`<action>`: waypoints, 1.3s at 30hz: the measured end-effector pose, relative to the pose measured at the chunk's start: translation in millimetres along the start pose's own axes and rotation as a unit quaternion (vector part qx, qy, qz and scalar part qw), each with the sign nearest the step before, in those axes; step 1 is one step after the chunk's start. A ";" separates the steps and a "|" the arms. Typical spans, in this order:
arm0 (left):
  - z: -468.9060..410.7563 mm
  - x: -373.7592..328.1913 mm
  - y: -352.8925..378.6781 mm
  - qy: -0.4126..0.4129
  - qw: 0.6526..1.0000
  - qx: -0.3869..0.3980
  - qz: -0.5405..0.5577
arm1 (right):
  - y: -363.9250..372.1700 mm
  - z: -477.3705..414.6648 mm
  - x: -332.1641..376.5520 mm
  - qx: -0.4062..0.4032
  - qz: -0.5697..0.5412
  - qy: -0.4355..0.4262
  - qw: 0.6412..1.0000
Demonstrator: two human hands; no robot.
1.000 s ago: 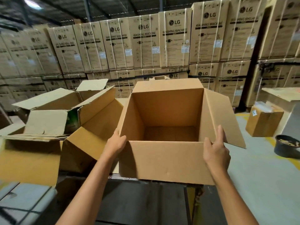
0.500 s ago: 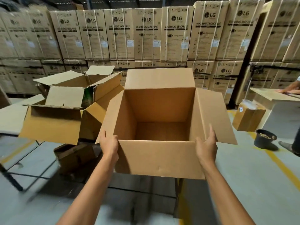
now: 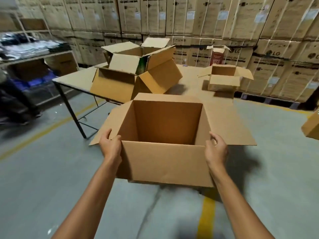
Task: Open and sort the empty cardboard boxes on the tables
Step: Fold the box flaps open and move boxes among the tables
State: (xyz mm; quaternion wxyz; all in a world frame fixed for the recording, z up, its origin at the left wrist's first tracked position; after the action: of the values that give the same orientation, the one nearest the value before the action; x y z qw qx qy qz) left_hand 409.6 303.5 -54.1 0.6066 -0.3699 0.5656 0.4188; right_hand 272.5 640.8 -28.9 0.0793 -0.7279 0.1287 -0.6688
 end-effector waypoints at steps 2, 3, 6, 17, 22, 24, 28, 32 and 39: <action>15.3 16.3 -34.4 -0.015 0.999 -0.026 -0.017 | 7.0 24.1 -18.0 0.022 0.005 0.020 1.000; 22.1 23.7 -51.7 -0.020 0.999 -0.037 -0.023 | 12.2 35.6 -24.7 0.037 0.010 0.030 0.999; 32.7 43.2 -104.2 -0.038 0.996 -0.077 -0.030 | 36.4 64.2 -36.8 0.085 0.031 0.058 0.994; -24.4 53.3 -281.3 -0.052 0.974 -0.218 0.023 | 212.3 131.1 10.6 0.245 0.032 0.000 0.969; -95.7 7.1 -335.8 -0.001 0.966 -0.255 0.051 | 312.4 143.2 74.9 0.265 -0.028 -0.057 0.962; -122.9 -15.8 -354.9 0.026 0.963 -0.263 0.051 | 349.0 147.4 100.0 0.261 -0.049 -0.080 0.961; -176.0 -63.8 -385.8 0.094 0.957 -0.269 0.048 | 404.2 153.9 148.4 0.228 -0.104 -0.114 0.961; -234.2 -109.4 -395.6 0.164 0.950 -0.255 0.072 | 441.8 145.8 196.1 0.188 -0.165 -0.156 0.955; -348.9 -176.3 -354.6 0.238 0.935 -0.223 0.143 | 494.6 63.7 288.6 0.104 -0.233 -0.272 0.928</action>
State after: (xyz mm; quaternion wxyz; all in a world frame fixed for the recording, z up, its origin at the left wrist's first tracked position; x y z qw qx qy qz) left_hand 605.2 -167.3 82.4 0.2899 -0.4995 0.6327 0.5158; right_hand 316.5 80.5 98.0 0.0289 -0.8791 -0.1413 -0.4544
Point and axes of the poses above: each hand's wrist, its own z-axis away from the middle knuckle, its own y-axis out of the palm, x = y × z, the point moved 5 cm from there along -z, towards the middle knuckle, and after that the axes turned 5 degrees about x, right-handed, at the moved point
